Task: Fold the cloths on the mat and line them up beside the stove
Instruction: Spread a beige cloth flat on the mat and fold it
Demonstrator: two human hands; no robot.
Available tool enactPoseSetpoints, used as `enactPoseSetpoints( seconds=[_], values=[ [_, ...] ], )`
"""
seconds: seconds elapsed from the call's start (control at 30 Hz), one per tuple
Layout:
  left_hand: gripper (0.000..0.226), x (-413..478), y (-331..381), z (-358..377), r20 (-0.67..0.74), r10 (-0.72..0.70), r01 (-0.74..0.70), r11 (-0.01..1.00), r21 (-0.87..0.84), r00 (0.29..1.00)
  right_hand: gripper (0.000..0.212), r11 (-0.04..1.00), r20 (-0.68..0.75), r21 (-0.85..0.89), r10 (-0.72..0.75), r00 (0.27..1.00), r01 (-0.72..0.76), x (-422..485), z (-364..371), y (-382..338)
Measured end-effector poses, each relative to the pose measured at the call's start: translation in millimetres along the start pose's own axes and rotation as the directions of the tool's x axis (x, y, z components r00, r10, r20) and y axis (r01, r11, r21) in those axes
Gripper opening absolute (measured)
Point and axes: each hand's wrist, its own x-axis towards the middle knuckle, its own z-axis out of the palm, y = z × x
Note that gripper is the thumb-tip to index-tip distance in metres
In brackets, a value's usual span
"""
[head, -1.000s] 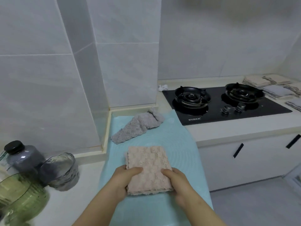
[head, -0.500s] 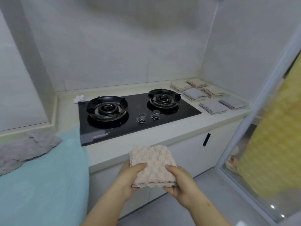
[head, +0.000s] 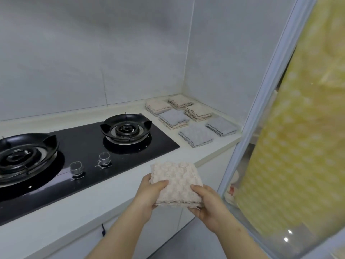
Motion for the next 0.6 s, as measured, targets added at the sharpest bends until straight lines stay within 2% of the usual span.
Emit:
enactPoseSetpoints(
  seconds=[0.13, 0.27, 0.47, 0.6],
  values=[
    [0.047, 72, 24, 47, 0.046, 0.065, -0.065, 0.998, 0.003, 0.997, 0.013, 0.999, -0.025, -0.002, -0.037, 0.999, 0.037, 68, -15, -53],
    [0.059, 150, 56, 98, 0.046, 0.159, -0.162, 0.985, 0.056, 0.986, 0.019, 0.997, -0.02, -0.032, -0.073, 0.997, 0.073, 146, -30, -114],
    [0.08, 225, 68, 154, 0.044, 0.21, -0.214, 0.964, 0.157, 0.977, 0.022, 0.996, 0.035, -0.018, -0.086, 0.996, 0.086, 226, -63, -170],
    [0.05, 271, 65, 207, 0.002, 0.241, -0.235, 0.944, 0.23, 0.971, 0.021, 0.996, 0.076, -0.051, -0.074, 0.994, 0.078, 282, -97, -210]
  ],
)
